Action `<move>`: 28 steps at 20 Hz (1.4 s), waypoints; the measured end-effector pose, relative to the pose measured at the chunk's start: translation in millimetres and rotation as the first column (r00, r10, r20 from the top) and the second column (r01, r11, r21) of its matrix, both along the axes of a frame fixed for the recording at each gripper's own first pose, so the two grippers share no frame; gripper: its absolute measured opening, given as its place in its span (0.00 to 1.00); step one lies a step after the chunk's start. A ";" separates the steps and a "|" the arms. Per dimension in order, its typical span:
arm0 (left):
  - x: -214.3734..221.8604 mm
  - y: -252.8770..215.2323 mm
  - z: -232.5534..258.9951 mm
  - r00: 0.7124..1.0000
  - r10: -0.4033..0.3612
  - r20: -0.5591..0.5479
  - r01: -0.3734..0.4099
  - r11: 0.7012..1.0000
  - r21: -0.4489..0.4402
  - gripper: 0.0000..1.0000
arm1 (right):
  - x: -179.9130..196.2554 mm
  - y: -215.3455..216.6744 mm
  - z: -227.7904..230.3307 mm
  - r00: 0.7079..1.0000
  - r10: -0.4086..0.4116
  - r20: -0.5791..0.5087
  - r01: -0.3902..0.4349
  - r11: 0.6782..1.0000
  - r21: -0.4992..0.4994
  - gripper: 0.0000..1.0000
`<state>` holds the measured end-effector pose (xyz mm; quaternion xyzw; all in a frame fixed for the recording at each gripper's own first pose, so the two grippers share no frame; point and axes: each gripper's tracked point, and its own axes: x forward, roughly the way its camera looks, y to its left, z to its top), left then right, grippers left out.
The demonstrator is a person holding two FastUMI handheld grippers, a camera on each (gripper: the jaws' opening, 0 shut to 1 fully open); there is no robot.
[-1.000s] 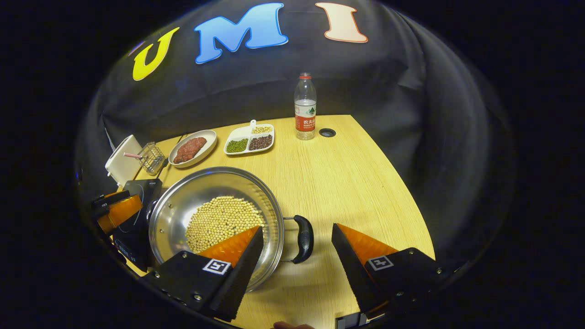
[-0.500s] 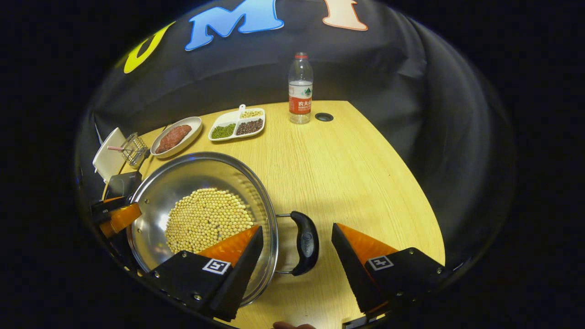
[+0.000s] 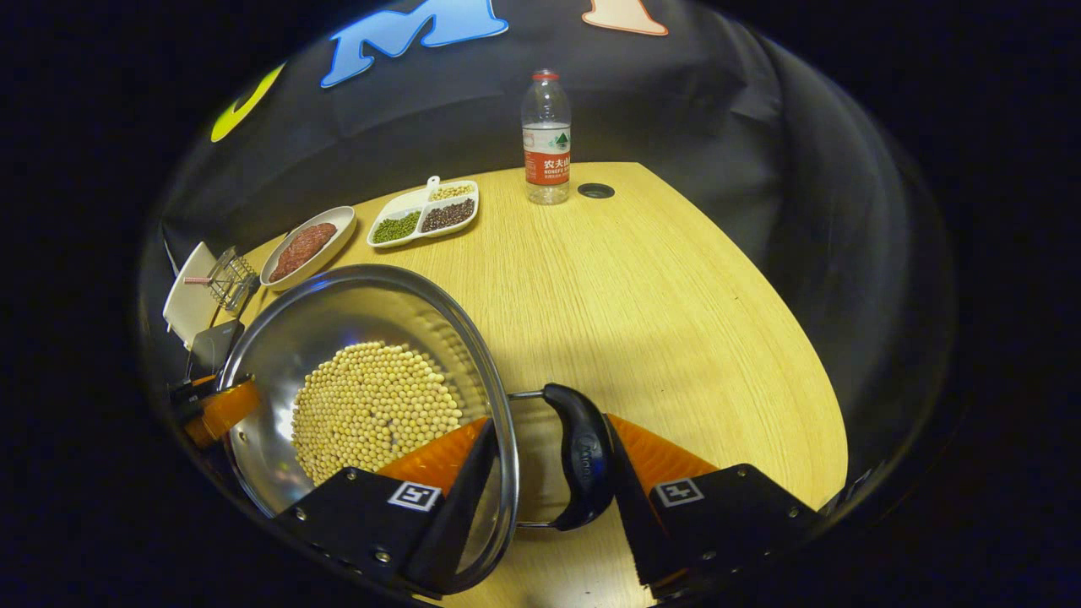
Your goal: First push the handle of the pot to place it horizontally, then grasp the pot with both hands and set it on the induction cooktop.
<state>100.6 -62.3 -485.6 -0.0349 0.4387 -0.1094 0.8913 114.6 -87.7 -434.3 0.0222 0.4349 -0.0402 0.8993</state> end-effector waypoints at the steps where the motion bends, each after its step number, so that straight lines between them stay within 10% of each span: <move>1: 0.1 1.0 1.9 1.000 -0.002 0.000 0.002 1.000 0.006 0.72 | -2.3 -1.4 1.1 1.000 0.003 -0.010 -0.003 1.000 0.000 0.75; 28: -36.6 39.5 59.5 0.999 0.040 -0.016 -0.041 0.999 -0.028 0.63 | -55.7 34.3 56.0 0.999 0.024 -0.033 -0.019 0.989 0.145 0.58</move>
